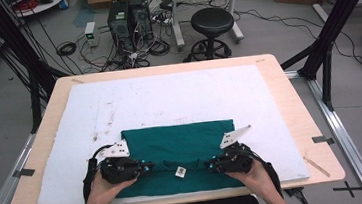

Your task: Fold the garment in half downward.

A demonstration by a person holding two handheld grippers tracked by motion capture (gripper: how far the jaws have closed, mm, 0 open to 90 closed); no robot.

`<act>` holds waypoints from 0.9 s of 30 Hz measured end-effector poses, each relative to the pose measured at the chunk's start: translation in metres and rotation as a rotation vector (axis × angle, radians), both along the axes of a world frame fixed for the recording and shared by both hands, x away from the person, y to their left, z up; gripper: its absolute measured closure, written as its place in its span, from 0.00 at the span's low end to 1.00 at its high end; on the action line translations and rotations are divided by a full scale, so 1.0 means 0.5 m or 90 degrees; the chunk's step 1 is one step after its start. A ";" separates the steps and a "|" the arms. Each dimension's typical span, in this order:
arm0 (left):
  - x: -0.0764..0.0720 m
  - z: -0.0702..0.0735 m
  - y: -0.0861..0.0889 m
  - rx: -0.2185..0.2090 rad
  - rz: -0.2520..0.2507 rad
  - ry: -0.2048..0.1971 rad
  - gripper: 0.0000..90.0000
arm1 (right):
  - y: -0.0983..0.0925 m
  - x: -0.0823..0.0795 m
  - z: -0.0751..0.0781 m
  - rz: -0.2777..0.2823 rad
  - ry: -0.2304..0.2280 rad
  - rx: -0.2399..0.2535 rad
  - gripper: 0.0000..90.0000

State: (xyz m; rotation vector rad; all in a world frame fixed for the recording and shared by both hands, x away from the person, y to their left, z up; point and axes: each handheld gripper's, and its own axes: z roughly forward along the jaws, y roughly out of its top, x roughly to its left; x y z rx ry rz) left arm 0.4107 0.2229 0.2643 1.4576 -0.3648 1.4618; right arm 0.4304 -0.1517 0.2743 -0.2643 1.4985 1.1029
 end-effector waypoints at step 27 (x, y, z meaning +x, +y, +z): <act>0.016 -0.047 0.020 0.040 0.008 0.016 0.79 | 0.013 0.014 -0.036 0.011 0.020 -0.045 0.80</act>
